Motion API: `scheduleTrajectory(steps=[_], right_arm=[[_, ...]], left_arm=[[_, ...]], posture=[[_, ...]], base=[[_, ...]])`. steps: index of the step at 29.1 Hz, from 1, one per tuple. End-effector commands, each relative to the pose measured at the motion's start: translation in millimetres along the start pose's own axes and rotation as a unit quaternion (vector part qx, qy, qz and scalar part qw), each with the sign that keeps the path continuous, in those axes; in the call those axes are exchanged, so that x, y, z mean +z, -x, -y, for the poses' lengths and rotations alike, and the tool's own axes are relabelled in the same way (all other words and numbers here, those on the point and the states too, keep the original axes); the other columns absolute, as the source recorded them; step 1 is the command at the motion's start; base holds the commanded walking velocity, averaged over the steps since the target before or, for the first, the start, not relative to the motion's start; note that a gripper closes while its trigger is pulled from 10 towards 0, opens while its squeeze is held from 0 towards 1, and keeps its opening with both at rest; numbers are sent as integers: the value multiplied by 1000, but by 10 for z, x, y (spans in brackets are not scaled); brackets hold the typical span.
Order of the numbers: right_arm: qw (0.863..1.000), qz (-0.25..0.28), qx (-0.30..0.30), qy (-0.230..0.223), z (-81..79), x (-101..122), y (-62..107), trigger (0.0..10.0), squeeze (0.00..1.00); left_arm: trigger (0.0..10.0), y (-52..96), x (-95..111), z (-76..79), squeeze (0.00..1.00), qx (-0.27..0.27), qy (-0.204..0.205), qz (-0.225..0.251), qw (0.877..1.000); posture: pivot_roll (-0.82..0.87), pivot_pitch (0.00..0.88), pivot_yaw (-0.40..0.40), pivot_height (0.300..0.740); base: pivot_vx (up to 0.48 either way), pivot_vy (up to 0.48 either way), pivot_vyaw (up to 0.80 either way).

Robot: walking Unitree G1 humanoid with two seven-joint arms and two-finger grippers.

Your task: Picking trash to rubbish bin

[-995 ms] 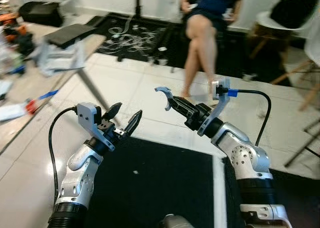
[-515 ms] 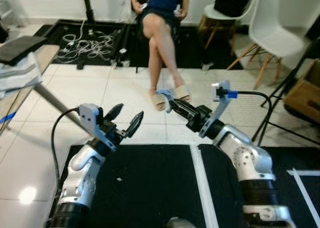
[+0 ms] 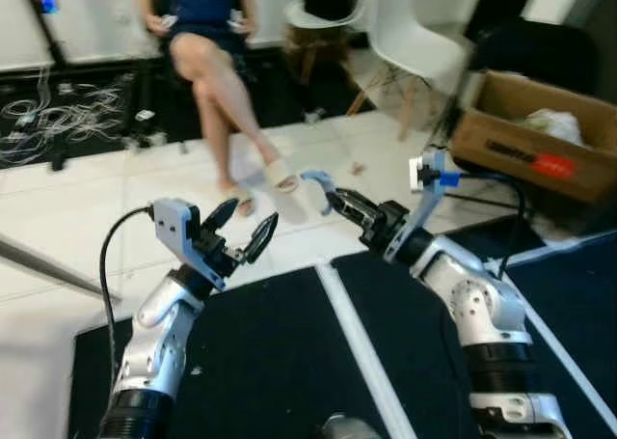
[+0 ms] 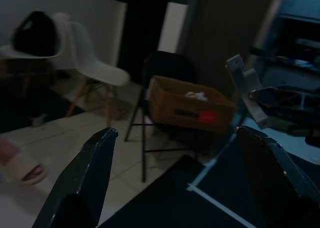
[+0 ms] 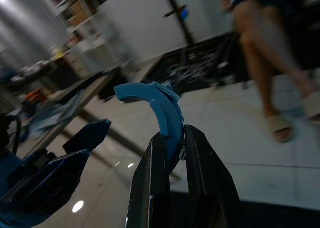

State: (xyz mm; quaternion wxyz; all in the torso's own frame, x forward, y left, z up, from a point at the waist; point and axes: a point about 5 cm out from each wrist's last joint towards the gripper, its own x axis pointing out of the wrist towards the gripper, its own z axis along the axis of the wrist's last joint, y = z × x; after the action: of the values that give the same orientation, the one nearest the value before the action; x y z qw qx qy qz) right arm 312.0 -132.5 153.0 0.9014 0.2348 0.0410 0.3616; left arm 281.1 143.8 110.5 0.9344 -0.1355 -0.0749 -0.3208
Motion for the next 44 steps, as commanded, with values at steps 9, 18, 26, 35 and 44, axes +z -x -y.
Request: scheduleTrajectory(steps=[9, 18, 26, 35, 44], right_arm=[[1000, -2, 1, -4, -16, -12, -12, 10000, 0], [1000, -2, 1, -4, -15, -13, -13, 10000, 0], [1000, -2, 0, -4, -15, -12, -13, 10000, 0], [1000, -3, 0, -4, -15, -11, -14, 10000, 0], [1000, -4, 1, -4, -15, -12, -15, 10000, 0]], left_arm=[[10000, 26, -14, -13, 0, 2, -6, -7, 1000], [10000, 22, -15, -12, 0, 0, -6, -8, 1000], [10000, 21, -13, -11, 0, 0, -6, -8, 1000], [10000, 19, -13, -4, 0, -3, -3, -7, 1000], [10000, 34, -14, 42, 0, -30, 24, -10, 999]], posture=[[13, 0, -6, 740], [13, 0, -6, 740], [13, 0, -6, 740], [13, 0, -6, 740], [13, 0, -6, 740]], base=[[0, 0, -775], [0, 0, -775], [0, 0, -775], [0, 0, -775], [0, 0, -775]])
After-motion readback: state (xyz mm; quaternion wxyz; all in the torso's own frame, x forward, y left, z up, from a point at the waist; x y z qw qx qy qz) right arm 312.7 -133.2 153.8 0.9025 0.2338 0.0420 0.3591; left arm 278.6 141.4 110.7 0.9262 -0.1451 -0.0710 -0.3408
